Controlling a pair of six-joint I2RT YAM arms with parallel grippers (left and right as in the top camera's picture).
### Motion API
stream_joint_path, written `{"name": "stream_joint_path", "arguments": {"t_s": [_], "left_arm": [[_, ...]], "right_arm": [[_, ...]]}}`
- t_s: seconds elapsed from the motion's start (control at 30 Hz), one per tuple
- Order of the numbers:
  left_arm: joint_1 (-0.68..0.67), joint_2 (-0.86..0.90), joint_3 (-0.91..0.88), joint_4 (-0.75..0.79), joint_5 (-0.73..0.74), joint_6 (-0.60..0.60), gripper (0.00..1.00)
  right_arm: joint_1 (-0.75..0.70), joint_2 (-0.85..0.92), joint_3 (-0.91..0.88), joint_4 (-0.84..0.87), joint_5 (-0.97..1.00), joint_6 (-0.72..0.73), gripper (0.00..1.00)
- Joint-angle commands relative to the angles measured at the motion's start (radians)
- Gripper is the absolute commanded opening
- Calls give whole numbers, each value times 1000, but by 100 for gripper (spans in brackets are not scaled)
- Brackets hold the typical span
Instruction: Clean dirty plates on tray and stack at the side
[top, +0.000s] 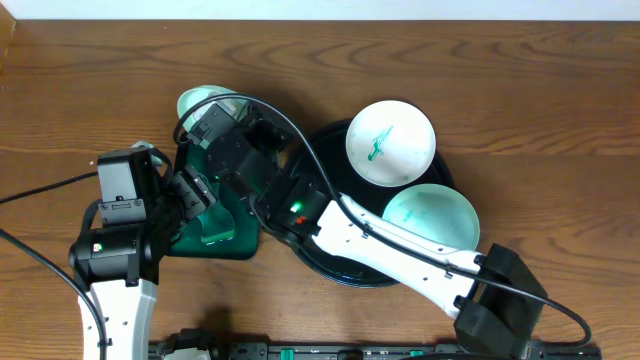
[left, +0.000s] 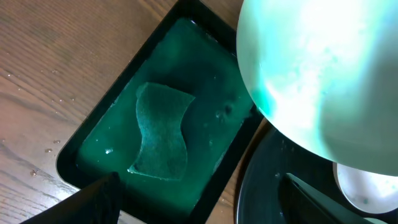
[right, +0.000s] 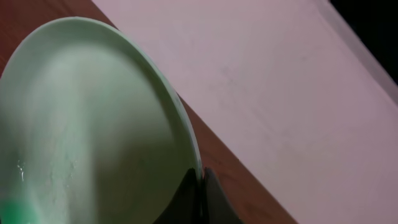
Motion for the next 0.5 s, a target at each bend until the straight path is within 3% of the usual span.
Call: {"name": "stream_joint_path", "arguments": {"t_s": [0.0,0.47], "left_arm": [[4,2,28,-3,3,17,81],[4,2,28,-3,3,17,81]], "right_arm": [[19,-14,7,23,44,-61,1],[41,-14,7,93,107,-152,1]]}}
